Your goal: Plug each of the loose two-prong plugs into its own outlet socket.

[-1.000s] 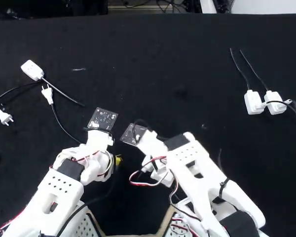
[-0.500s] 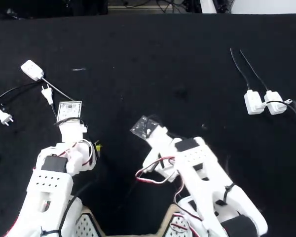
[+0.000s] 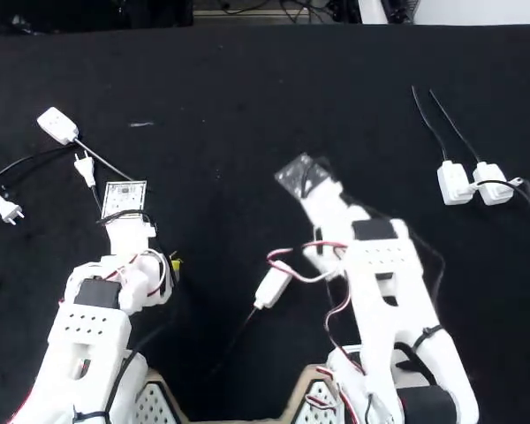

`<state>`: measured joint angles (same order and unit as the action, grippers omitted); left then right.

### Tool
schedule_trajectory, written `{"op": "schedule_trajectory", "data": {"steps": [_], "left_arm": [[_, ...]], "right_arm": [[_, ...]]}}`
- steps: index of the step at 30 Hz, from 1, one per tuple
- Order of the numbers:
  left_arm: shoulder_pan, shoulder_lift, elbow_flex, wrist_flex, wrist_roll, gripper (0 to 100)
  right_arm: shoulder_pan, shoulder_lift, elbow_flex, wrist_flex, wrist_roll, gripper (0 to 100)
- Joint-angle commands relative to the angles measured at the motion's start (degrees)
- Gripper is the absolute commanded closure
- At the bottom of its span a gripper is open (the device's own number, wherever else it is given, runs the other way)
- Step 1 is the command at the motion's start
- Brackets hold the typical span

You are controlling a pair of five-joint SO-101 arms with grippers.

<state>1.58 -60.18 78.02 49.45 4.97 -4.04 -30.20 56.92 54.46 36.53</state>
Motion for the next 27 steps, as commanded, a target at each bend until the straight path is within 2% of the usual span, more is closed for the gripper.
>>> {"op": "schedule_trajectory", "data": {"steps": [1,3,6,9,12,18,23,27], "left_arm": [[-0.22,-0.62,-4.26,0.0,0.7,81],[-0.31,-0.62,-4.26,0.0,0.7,81],[-0.57,-0.62,-4.26,0.0,0.7,81],[-0.4,-0.62,-4.26,0.0,0.7,81],[-0.31,-0.62,-4.26,0.0,0.7,81],[-0.57,-0.62,-4.26,0.0,0.7,81],[-0.48,-0.62,-4.35,0.0,0.7,81],[-0.66,-0.62,-4.35,0.0,0.7,81]], "right_arm": [[-3.6,-0.31,-6.55,-0.88,-3.52,98.8],[-7.03,0.84,-5.14,-2.02,-4.84,98.7],[-7.91,5.41,-3.65,-3.43,-5.63,97.9],[-7.91,12.62,-3.82,-4.84,-5.89,89.0],[-7.91,19.21,-6.37,-5.71,-10.46,80.9],[-7.91,26.86,-14.29,0.18,-17.93,86.4],[-7.91,27.56,-18.15,6.24,-20.57,86.7],[-7.91,27.56,-18.77,6.95,-22.51,79.2]]}}
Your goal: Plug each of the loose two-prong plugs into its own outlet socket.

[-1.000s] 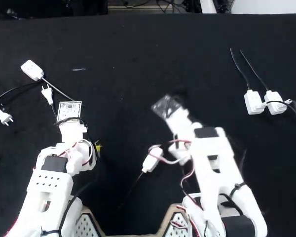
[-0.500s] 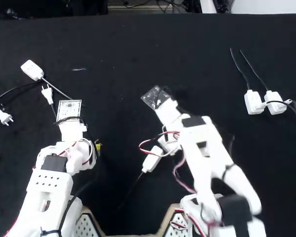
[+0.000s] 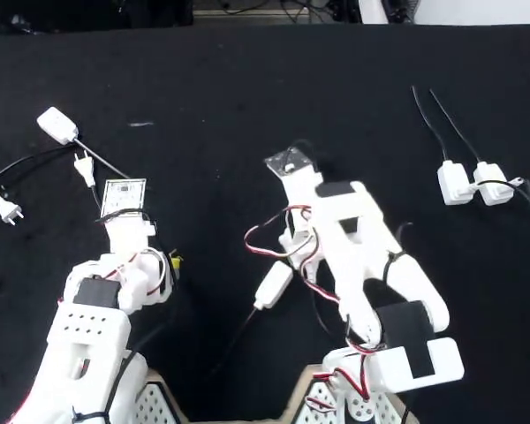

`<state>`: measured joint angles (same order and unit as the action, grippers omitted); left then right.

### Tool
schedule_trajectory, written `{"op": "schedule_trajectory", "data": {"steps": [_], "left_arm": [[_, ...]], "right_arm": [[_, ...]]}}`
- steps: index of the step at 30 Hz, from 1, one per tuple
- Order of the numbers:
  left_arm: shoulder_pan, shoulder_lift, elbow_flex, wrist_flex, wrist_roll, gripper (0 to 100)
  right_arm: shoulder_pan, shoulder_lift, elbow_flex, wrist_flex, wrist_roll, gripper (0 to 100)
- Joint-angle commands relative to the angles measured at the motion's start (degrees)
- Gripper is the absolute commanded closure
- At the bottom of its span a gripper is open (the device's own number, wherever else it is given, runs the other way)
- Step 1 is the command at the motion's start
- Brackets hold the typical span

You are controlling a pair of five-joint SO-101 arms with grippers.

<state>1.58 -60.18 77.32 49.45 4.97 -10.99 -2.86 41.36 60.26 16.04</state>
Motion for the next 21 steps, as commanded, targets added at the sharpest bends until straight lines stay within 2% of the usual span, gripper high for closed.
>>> {"op": "schedule_trajectory", "data": {"steps": [1,13,21], "left_arm": [[-0.66,-0.62,-3.65,0.0,0.7,81],[-0.75,-0.62,-3.74,0.0,0.7,81],[-0.75,-0.62,-3.74,0.09,0.7,81]], "right_arm": [[-1.05,0.22,-3.12,1.14,-2.02,77.6],[-1.32,-9.36,5.58,0.62,-1.93,79.3],[-1.05,-9.27,9.45,-5.89,-2.46,79.5]]}}
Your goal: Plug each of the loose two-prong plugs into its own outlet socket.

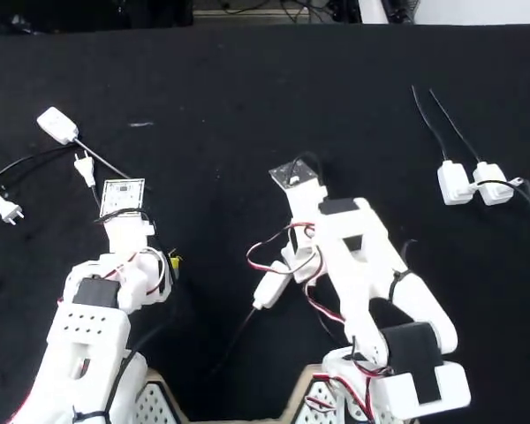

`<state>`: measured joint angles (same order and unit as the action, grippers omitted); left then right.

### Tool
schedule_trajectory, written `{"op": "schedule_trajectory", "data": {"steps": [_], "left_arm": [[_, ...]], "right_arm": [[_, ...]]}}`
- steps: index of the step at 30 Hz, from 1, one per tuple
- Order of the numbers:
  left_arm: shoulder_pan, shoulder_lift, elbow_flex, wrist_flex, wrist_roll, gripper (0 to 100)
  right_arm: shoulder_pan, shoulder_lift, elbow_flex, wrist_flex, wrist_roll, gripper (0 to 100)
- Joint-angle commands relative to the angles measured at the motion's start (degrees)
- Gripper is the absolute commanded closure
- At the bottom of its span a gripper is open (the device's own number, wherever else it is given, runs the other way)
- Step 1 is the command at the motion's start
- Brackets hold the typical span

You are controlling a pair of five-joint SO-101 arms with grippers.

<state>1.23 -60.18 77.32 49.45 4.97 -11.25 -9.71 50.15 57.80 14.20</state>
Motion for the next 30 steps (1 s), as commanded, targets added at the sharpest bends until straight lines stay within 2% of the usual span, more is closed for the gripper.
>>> {"op": "schedule_trajectory", "data": {"steps": [1,7,14,20,26,30], "left_arm": [[-0.4,-0.62,-3.74,0.09,0.7,81],[-0.4,-0.62,-3.74,0.09,0.7,81],[-0.31,-0.62,-3.74,0.09,0.7,81],[0.04,-0.62,-3.74,0.09,0.7,81],[-0.13,-0.62,-3.65,0.09,0.7,81],[0.04,-0.62,-3.65,0.09,0.7,81]], "right_arm": [[-0.79,-2.24,1.01,-4.31,-0.62,80.2],[-0.7,3.21,-1.1,-5.45,-0.44,98.7],[2.81,-4.44,-2.77,-3.34,0.35,98.8],[0.88,-15.78,-2.15,-2.9,10.9,98.8],[4.4,-7.43,-1.54,-6.59,13.01,97.6],[5.89,0.84,-3.65,-6.15,15.47,87.9]]}}
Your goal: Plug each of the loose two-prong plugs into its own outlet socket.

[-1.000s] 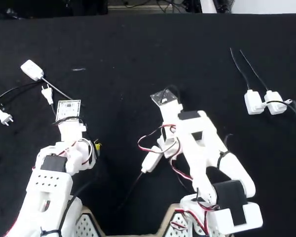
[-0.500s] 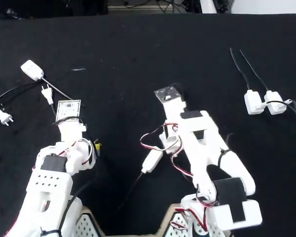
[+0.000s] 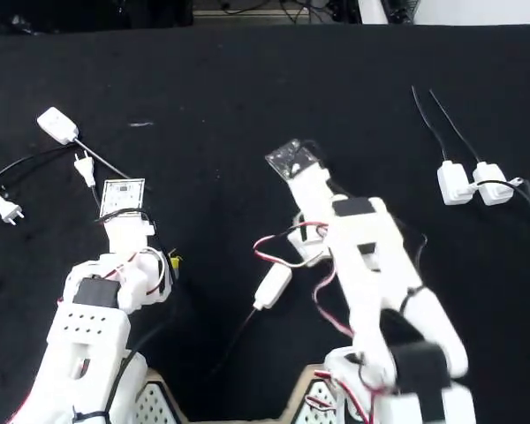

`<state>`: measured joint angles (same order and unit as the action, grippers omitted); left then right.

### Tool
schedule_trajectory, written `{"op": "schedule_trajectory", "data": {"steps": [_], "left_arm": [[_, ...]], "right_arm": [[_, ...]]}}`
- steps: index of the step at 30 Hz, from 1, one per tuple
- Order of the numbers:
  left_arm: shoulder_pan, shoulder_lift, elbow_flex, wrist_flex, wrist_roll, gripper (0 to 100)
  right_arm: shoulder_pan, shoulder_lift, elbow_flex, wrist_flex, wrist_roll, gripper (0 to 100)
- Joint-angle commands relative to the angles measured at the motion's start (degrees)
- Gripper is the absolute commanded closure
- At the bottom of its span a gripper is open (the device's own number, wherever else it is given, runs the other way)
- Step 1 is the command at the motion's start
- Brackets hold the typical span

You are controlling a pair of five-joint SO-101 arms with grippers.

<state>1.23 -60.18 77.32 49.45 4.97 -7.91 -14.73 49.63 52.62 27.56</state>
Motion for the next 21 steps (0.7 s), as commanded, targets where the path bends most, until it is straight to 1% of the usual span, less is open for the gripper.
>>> {"op": "schedule_trajectory", "data": {"steps": [1,7,12,14,18,21], "left_arm": [[0.04,-0.62,-3.65,0.09,0.7,81],[0.04,-0.62,-3.65,0.09,0.7,81],[0.04,-0.62,-3.65,0.09,0.7,81],[0.04,-0.62,-3.65,0.09,0.7,81],[0.04,-0.62,-3.65,0.09,0.62,81],[0.04,-0.62,-3.74,0.09,0.53,81]], "right_arm": [[2.9,7.16,-3.65,-0.97,2.2,87.1],[5.36,9.19,-6.2,-0.97,3.43,95.9],[5.54,9.19,-6.73,-1.41,3.43,96.6],[5.1,9.19,-6.99,-1.49,3.34,98.8],[2.99,9.19,-7.43,-1.05,2.99,96.4],[1.32,9.71,-7.43,0.0,2.46,91.7]]}}
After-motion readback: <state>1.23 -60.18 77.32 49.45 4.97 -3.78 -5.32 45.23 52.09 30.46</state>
